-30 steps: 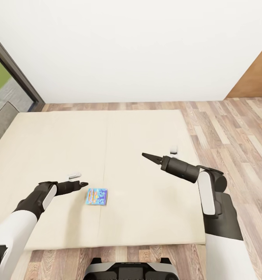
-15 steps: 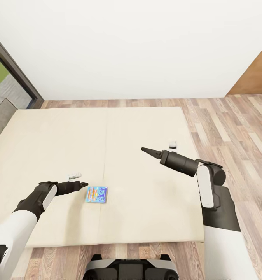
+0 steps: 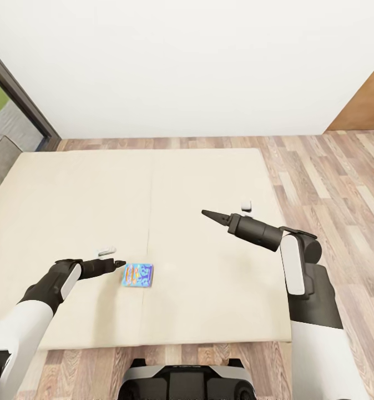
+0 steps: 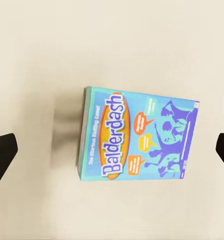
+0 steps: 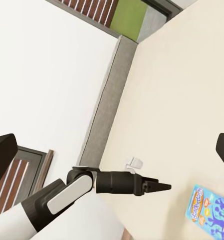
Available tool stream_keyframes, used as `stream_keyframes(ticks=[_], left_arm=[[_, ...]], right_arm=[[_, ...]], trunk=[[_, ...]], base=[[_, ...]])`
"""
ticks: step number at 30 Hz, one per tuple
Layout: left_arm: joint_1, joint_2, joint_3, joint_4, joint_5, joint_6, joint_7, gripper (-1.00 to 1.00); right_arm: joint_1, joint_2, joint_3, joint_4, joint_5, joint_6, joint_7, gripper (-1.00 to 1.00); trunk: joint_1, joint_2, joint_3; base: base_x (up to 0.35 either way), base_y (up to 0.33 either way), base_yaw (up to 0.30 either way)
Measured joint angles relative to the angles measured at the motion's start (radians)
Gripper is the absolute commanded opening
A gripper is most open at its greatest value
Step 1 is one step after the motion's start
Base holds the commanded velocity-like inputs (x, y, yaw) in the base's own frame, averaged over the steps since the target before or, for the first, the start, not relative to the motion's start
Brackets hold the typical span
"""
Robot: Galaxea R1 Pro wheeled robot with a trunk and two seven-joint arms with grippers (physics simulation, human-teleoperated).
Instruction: Put all the toys in the child's room - the three board games (two on the bed and one on the table), the two jigsaw puzzles on the table, and the tennis ball on the table - inside the toy box on the table in the child's room.
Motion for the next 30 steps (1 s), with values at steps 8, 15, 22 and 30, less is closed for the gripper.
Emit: stream_keyframes(ticks=[8,15,22,30], left_arm=[[0.0,0.002,0.002,0.0,0.0,0.007,-0.001,1.0],[0.0,0.004,0.003,0.0,0.0,0.009,-0.002,1.0],[0.0,0.005,0.003,0.0,0.0,0.009,-0.002,1.0],[-0.001,0.005,0.004,-0.039,0.002,0.04,-0.002,1.0]], right_arm=[[0.001,0.005,0.003,-0.001,0.005,0.0,-0.001,1.0],[0.006,0.003,0.001,-0.004,0.006,0.0,-0.001,1.0],[0.013,0.003,-0.002,-0.012,0.007,0.0,-0.001,1.0],[0.015,0.002,-0.002,-0.015,0.007,-0.003,0.001,1.0]], trunk=[[0.0,0.0,-0.012],[0.0,0.0,-0.023],[0.0,0.0,-0.031],[0.0,0.0,-0.032]], base=[[0.0,0.0,0.0],[0.0,0.0,0.0],[0.0,0.0,0.0],[0.0,0.0,0.0]])
